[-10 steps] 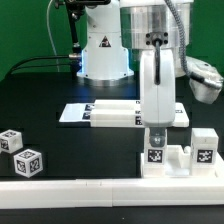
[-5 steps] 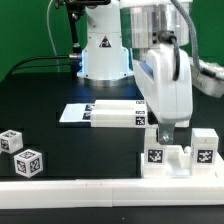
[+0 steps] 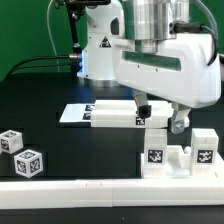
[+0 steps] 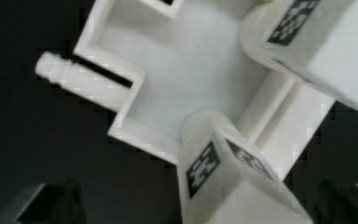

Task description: Assemble chair

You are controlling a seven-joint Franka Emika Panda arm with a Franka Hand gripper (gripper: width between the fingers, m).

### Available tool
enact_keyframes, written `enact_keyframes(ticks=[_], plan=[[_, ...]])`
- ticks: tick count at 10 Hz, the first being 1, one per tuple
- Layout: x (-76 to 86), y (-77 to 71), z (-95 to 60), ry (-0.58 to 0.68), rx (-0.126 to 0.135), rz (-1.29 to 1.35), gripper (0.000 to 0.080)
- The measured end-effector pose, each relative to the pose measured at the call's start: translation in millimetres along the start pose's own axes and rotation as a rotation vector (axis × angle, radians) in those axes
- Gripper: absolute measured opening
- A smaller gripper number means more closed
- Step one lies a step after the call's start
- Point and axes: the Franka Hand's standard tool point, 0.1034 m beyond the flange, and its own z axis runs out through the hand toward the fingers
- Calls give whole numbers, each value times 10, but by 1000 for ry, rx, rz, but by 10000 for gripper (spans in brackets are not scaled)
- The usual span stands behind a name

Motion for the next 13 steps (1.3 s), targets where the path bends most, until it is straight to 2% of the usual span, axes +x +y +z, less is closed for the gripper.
enact_keyframes(ticks=[2, 6, 8, 9, 10, 11, 13], plan=[[0, 4, 4, 0, -1, -120, 649], [-79, 123, 43, 12, -11, -698, 649], [-75, 128, 50, 11, -12, -712, 649], [-53, 106, 30, 34, 0, -747, 649], [-26, 119, -19, 93, 28, -848, 649], [-29, 205, -25, 124, 36, -927, 649], [17, 225, -43, 343, 89, -1007, 649]])
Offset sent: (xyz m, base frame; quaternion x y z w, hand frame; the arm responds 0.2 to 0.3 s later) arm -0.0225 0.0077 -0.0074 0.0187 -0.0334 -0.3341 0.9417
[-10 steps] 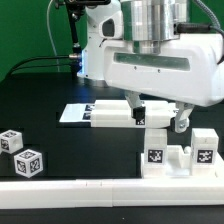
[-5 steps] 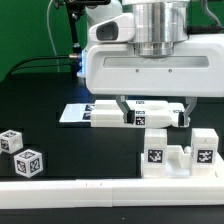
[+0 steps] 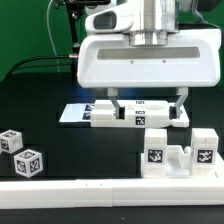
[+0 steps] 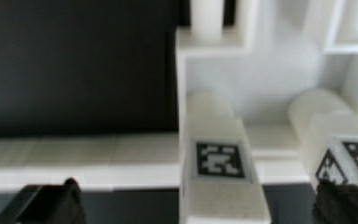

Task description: Assemble chair

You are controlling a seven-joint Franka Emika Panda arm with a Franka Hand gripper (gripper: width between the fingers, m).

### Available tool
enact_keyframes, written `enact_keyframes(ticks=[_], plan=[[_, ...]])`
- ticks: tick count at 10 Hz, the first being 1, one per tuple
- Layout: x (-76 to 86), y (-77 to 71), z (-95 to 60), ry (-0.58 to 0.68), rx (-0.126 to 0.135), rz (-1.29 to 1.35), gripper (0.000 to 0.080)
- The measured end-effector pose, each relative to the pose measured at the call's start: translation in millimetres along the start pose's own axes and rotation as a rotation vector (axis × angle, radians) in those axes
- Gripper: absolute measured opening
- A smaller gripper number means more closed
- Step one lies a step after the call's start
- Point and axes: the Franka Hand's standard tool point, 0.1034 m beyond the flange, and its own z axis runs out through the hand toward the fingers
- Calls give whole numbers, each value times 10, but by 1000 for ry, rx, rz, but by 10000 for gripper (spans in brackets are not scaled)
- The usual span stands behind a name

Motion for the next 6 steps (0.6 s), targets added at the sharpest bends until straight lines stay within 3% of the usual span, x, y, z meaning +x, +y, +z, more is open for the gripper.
enact_keyframes(ticks=[3, 5, 6], plan=[[-49, 68, 137, 197, -53, -2, 649], [-133, 66, 350, 201, -44, 32, 649], [-213, -12, 451, 179, -34, 27, 649]])
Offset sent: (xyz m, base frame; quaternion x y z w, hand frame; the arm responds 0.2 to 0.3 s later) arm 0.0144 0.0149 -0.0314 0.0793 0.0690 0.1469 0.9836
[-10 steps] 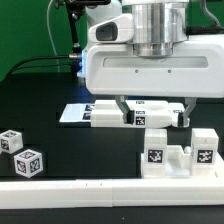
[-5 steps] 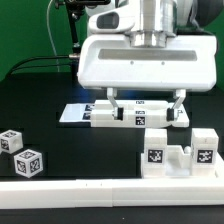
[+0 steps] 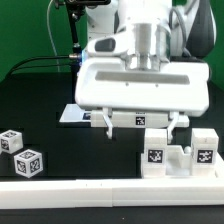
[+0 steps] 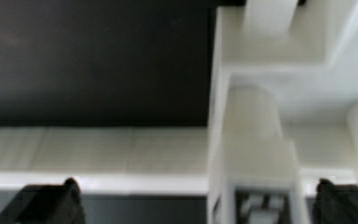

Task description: Assemble chair

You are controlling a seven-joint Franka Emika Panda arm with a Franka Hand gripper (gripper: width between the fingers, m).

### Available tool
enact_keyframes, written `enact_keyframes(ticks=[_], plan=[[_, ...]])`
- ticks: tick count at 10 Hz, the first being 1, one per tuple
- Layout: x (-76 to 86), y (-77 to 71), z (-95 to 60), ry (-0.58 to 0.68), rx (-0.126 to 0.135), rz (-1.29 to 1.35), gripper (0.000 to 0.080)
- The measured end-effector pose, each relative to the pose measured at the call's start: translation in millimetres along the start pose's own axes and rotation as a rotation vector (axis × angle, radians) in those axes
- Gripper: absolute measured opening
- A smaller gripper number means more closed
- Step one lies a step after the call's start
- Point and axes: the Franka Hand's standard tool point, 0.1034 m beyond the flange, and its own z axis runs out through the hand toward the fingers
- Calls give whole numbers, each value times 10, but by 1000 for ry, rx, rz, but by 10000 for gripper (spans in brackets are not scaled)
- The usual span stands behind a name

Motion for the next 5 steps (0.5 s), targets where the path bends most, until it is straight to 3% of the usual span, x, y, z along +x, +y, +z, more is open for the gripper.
enact_keyframes(ticks=[2, 5], plan=[[-87, -78, 52, -48, 12, 3, 649], [-104, -77, 65, -62, 14, 2, 649]])
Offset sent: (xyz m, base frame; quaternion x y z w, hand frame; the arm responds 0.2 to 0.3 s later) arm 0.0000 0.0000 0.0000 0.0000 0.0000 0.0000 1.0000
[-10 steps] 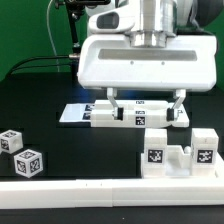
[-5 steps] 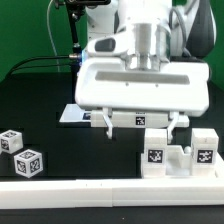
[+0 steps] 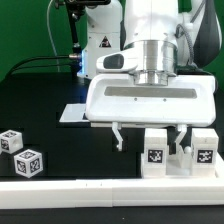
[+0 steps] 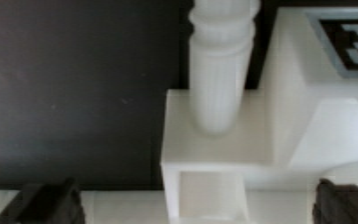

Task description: Assemble chair

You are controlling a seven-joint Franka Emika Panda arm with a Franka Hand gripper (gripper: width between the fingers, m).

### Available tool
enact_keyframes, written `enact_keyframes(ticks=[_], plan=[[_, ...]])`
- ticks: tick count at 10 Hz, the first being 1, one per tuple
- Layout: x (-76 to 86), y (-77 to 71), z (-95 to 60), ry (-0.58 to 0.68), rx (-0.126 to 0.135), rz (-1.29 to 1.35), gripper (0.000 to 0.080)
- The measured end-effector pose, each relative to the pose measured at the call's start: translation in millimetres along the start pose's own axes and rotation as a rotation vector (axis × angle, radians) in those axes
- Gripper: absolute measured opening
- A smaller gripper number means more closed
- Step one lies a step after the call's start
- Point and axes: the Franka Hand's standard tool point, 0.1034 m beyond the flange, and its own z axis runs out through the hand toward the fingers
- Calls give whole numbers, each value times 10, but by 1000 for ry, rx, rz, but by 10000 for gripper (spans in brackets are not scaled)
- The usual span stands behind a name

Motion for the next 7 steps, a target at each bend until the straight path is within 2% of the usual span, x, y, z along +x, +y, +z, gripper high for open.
enact_keyframes(ticks=[2, 4, 7], plan=[[67, -49, 79, -11, 8, 1, 649], [26, -61, 197, -14, 5, -3, 649], [3, -34, 227, -19, 1, -1, 630]])
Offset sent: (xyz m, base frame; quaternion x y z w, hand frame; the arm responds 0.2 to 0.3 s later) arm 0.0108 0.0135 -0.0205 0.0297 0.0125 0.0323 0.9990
